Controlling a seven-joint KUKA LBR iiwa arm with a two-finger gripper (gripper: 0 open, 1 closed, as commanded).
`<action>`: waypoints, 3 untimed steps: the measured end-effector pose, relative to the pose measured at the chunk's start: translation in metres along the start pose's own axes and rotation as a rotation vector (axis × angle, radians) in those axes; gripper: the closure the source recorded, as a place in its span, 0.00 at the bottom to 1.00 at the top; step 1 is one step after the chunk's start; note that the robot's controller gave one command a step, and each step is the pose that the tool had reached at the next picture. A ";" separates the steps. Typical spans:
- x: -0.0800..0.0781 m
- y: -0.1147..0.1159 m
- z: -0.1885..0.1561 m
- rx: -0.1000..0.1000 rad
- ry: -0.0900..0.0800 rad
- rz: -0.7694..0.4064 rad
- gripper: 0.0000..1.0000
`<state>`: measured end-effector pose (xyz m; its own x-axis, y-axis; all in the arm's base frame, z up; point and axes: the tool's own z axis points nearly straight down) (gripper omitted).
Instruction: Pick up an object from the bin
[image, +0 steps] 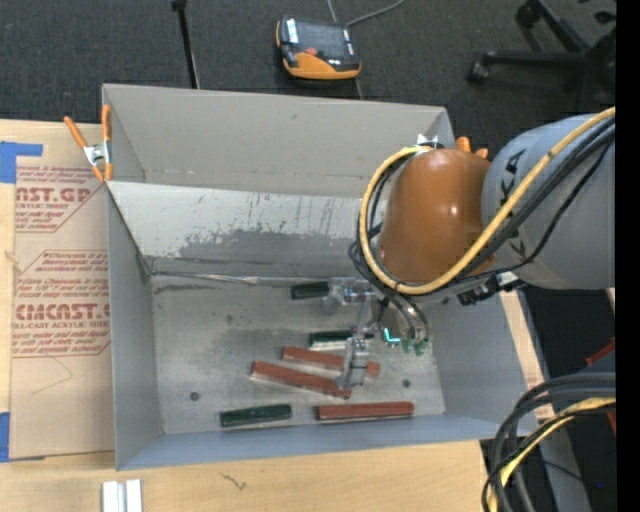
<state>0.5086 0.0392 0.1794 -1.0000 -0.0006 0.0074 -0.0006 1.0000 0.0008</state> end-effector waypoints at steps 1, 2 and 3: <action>-0.002 0.000 -0.004 0.000 -0.008 0.000 0.00; -0.006 -0.013 0.076 -0.001 -0.012 0.067 0.00; -0.029 -0.030 0.110 0.000 -0.008 0.046 0.00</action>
Offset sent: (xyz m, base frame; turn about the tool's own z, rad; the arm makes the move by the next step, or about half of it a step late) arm 0.0052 -0.0197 -0.1094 0.0953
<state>0.5373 0.0093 0.0688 -0.9990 0.0455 -0.0006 0.0455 0.9990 0.0002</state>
